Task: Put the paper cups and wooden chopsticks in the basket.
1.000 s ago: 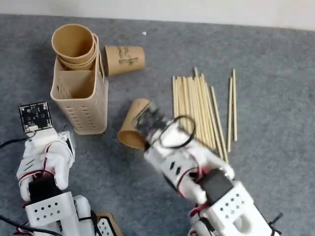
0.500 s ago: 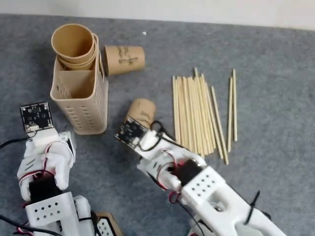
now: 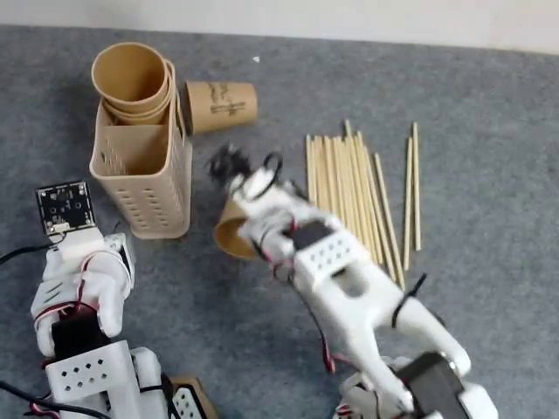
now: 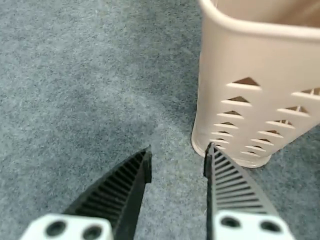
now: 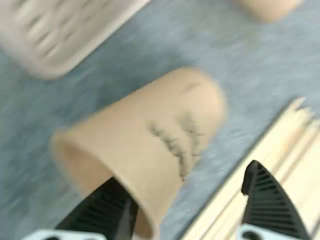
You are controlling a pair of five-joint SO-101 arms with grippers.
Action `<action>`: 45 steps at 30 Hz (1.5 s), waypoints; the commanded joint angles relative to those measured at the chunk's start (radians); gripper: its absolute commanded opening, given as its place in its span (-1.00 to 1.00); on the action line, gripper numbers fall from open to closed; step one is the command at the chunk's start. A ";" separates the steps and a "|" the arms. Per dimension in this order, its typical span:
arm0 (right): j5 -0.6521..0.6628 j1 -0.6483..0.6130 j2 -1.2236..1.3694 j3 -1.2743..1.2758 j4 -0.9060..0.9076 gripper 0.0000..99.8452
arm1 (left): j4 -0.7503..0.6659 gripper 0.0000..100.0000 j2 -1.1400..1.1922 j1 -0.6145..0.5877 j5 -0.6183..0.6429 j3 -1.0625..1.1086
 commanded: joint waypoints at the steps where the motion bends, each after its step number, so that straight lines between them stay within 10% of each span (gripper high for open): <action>1: -0.031 0.071 0.012 -0.183 0.050 -0.40 | -0.020 -0.60 -0.012 0.015 0.003 -0.007; 38: -0.133 0.105 0.677 -0.858 0.263 -0.40 | -0.018 -0.60 -0.012 0.015 0.003 -0.005; 45: -0.226 0.111 0.742 -1.046 0.470 -0.98 | -0.018 -0.60 -0.012 0.015 0.003 -0.005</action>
